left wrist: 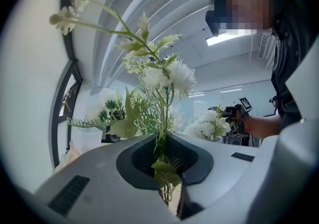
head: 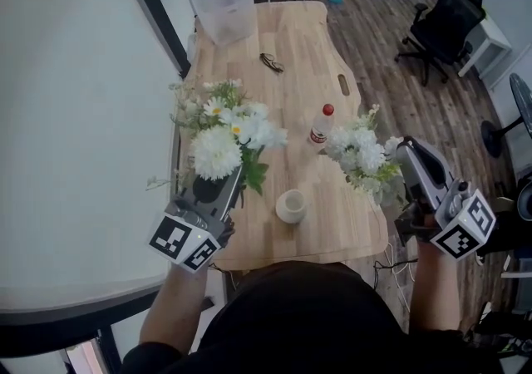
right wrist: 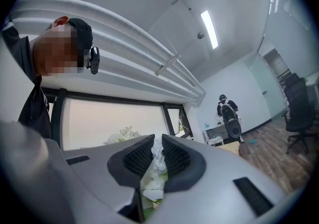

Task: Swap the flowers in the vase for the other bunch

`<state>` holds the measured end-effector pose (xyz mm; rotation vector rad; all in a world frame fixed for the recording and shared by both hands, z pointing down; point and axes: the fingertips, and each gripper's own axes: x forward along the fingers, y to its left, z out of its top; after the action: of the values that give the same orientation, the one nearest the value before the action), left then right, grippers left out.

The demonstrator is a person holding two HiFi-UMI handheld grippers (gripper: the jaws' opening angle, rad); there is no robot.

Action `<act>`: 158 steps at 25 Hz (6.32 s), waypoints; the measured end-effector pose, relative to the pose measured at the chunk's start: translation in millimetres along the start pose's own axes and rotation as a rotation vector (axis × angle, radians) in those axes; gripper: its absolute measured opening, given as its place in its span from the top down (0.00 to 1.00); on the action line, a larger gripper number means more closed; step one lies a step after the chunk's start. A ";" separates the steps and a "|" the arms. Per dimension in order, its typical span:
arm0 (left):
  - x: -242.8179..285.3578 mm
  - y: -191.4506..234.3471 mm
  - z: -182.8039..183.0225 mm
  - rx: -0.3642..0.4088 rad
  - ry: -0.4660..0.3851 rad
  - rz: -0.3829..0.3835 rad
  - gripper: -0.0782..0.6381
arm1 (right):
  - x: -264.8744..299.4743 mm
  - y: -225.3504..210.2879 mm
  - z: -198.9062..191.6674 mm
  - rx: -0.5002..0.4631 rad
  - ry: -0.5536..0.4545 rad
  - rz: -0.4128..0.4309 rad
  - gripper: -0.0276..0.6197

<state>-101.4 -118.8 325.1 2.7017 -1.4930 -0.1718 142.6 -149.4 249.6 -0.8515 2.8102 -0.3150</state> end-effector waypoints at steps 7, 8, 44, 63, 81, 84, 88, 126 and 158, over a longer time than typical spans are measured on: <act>24.8 -1.5 -3.6 -0.023 0.011 -0.033 0.84 | -8.9 -15.2 -13.0 0.023 0.025 -0.043 0.86; 28.7 -3.3 -5.3 -0.021 0.015 -0.042 0.84 | -10.7 -17.7 -15.1 0.028 0.026 -0.048 0.86; 95.3 -29.2 -64.0 -0.086 0.037 -0.236 0.84 | -38.1 -40.7 -39.4 0.067 0.084 -0.187 0.86; 68.2 -30.1 -92.7 -0.086 0.101 -0.175 0.84 | -24.0 -32.8 -42.0 0.087 0.111 -0.142 0.86; 56.9 -55.5 -152.3 -0.110 0.338 -0.156 0.84 | -13.9 -25.2 -36.4 0.093 0.129 -0.075 0.86; 53.5 -58.5 -158.1 -0.115 0.370 -0.164 0.84 | -11.6 -24.5 -35.8 0.098 0.129 -0.064 0.86; 47.5 -70.4 -168.3 -0.123 0.421 -0.200 0.79 | -11.3 -22.4 -35.3 0.100 0.124 -0.046 0.86; -71.2 -28.6 -103.1 -0.066 0.286 0.139 0.60 | 1.6 -5.2 -19.1 0.096 0.106 0.093 0.86; -48.7 20.9 -4.8 -0.021 0.058 0.267 0.87 | -3.8 -17.7 -21.8 0.057 0.096 0.074 0.86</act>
<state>-144.2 -88.7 335.5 2.4363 -1.8012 -0.0955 149.7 -158.5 275.6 -0.7372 2.8973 -0.4336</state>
